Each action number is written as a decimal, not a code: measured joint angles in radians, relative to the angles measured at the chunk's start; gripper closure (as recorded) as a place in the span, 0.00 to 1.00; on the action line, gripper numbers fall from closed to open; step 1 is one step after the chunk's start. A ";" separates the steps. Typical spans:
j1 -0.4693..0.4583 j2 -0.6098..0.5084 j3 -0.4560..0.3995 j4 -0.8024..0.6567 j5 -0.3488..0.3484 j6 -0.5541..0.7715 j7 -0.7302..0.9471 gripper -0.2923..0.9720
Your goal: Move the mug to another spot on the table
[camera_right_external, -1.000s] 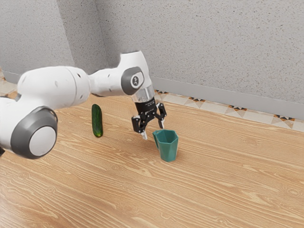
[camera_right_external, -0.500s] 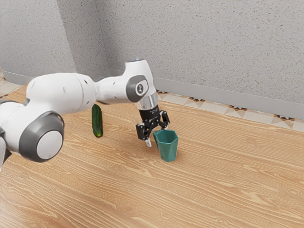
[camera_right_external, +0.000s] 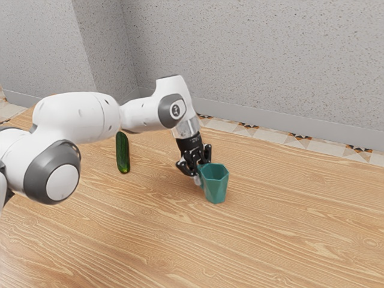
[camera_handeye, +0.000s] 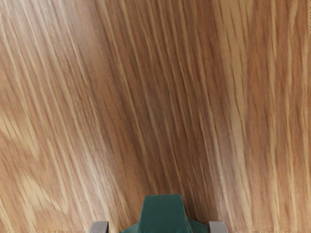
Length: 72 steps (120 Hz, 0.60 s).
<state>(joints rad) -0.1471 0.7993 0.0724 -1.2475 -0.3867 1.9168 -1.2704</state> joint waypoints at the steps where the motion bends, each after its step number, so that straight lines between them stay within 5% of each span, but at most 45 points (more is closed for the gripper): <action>1: 0.001 0.000 0.000 0.000 -0.003 0.000 0.000 0.67; 32: 0.021 -0.053 -0.012 -0.051 -0.114 -0.005 0.001 0.75; 72: 0.022 -0.339 0.013 -0.455 -0.266 0.095 0.064 0.82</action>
<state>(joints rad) -0.1253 0.4602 0.0852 -1.7025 -0.6523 2.0117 -1.2065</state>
